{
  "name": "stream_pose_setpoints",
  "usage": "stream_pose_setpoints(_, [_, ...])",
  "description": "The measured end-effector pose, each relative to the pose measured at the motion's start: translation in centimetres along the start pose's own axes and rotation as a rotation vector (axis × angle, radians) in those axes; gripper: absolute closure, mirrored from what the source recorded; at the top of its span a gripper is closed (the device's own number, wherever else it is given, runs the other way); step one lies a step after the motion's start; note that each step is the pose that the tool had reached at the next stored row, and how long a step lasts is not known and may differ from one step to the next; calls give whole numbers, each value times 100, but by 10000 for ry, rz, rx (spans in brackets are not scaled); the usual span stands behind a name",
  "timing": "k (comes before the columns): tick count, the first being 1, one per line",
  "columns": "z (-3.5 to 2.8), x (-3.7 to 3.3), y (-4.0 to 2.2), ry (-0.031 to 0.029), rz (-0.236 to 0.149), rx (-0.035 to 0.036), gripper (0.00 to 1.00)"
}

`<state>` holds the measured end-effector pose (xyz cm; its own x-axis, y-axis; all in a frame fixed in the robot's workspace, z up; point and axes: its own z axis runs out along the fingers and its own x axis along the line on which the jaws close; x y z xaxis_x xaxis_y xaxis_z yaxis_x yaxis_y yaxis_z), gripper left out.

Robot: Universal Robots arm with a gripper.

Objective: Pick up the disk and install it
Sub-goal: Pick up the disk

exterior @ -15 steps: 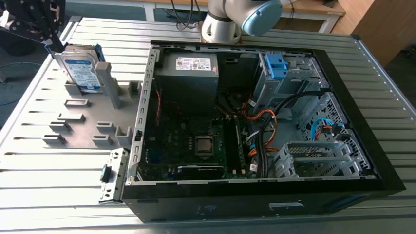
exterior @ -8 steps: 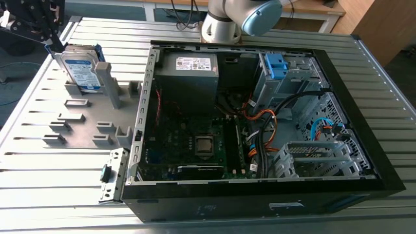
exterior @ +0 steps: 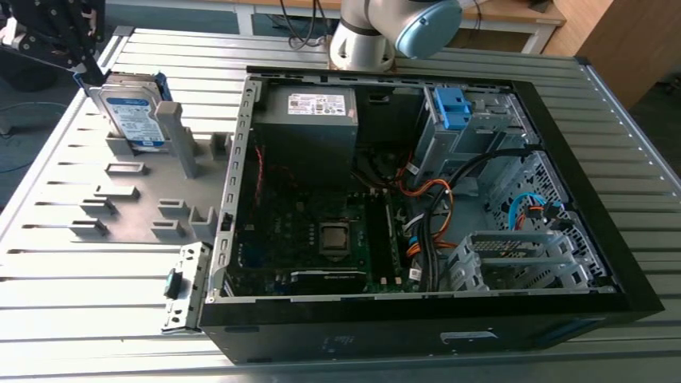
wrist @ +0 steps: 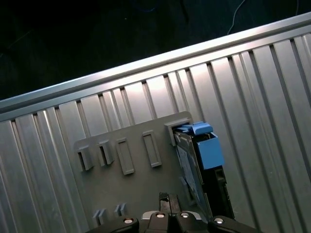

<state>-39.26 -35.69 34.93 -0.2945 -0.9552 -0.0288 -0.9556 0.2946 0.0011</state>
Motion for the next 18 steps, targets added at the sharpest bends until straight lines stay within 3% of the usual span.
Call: stream_pose_setpoints(18, [0,0,0,1,-577,-17,89])
